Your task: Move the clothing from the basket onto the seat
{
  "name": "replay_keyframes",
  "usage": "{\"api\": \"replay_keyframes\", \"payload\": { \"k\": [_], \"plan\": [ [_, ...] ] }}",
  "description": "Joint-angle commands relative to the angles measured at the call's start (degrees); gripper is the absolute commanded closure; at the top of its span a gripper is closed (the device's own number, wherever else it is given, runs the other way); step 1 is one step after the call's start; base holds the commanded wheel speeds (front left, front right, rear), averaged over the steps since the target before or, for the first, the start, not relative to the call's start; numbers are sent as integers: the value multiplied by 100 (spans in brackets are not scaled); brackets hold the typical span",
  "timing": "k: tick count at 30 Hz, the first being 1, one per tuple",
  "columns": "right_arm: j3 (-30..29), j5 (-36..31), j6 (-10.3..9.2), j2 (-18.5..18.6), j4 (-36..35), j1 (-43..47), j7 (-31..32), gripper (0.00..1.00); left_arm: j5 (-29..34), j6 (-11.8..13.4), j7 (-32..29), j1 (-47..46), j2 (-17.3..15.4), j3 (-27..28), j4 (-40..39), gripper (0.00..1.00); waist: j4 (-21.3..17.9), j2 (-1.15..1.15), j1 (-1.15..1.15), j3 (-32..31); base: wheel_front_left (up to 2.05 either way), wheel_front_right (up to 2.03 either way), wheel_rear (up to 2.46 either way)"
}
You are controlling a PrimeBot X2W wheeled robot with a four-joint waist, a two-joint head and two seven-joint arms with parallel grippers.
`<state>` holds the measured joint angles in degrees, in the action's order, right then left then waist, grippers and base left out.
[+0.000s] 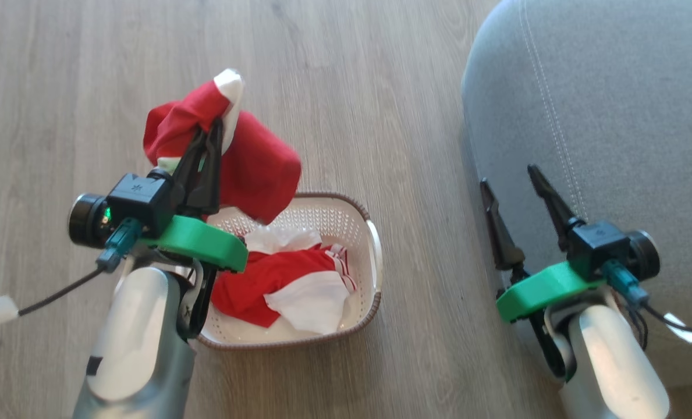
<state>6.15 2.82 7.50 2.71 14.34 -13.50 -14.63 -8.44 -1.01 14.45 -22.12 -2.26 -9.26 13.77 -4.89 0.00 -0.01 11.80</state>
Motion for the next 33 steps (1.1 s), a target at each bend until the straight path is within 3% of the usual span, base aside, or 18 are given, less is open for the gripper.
{"api": "replay_keyframes", "payload": {
  "k": [1,17,25,33],
  "plan": [
    [164,40,-1,17,-210,74,-37,0,43,-16,54,-71,-63,150,-417,100,70,0,1,-157,0,0,0],
    [188,71,-1,34,-332,433,-37,0,209,-29,54,102,-63,219,-2260,100,119,0,1,-706,0,0,0],
    [234,84,-1,81,-435,527,-37,0,258,-254,54,145,-62,-119,-2782,100,143,0,1,-808,0,0,0],
    [256,107,-1,115,-532,560,-37,0,480,-535,54,315,-62,-736,-2806,100,143,0,1,-776,0,0,0]
  ]
}}
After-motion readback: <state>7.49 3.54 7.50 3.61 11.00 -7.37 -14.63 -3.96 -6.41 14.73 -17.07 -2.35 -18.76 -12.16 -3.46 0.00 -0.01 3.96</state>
